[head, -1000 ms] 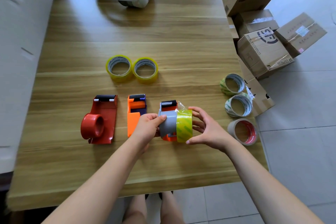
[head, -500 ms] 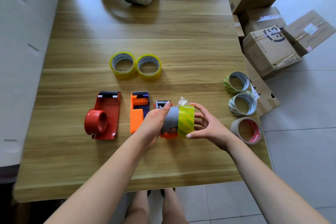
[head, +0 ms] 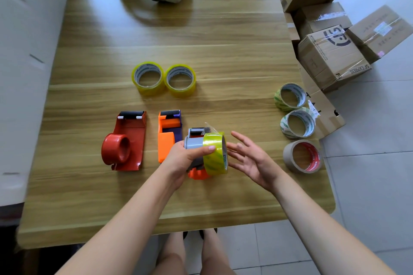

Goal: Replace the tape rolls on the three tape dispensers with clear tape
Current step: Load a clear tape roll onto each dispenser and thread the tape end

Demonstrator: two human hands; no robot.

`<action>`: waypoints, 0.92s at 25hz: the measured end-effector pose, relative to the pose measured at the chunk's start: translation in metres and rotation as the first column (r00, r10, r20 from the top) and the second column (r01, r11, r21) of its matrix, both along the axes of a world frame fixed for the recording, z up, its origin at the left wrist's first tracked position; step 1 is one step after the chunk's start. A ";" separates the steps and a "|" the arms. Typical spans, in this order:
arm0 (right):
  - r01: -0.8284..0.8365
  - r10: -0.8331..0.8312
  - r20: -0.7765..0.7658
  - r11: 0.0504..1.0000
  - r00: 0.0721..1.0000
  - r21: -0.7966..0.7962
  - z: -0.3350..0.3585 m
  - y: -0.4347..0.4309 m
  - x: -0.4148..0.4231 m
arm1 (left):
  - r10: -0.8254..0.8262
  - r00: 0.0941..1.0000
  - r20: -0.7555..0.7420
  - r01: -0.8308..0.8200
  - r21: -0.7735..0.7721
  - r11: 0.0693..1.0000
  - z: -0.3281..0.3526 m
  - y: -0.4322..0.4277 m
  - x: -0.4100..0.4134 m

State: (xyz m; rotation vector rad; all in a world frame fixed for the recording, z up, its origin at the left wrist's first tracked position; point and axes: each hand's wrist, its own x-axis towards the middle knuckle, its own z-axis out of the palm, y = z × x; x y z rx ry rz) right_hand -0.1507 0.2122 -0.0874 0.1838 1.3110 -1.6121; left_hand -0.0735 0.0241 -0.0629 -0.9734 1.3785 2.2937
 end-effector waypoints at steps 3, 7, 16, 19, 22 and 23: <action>0.014 -0.030 0.090 0.986 0.996 0.168 -0.015 -0.016 0.006 | 0.010 0.998 -0.057 -0.008 0.039 0.999 0.002 -0.002 0.000; 0.144 -0.179 0.388 0.983 0.904 0.118 -0.026 -0.038 0.013 | 0.005 0.995 -0.101 0.000 0.051 0.999 0.010 -0.006 -0.001; 0.112 -0.113 -0.009 0.962 0.994 0.250 -0.037 -0.044 0.021 | -0.036 0.992 -0.123 0.045 0.072 0.996 0.012 -0.006 -0.001; 0.089 0.039 -0.285 0.902 0.958 0.422 -0.040 -0.038 0.015 | -0.029 0.993 -0.115 0.040 0.088 0.995 0.008 -0.007 0.001; 0.159 -0.030 -0.315 0.905 0.949 0.395 -0.029 -0.034 0.009 | -0.032 0.991 -0.127 0.043 0.081 0.996 0.004 -0.009 0.001; 0.195 -0.083 -0.311 0.917 0.947 0.349 -0.025 -0.031 0.007 | -0.030 0.992 -0.124 0.040 0.077 0.996 0.003 -0.010 0.001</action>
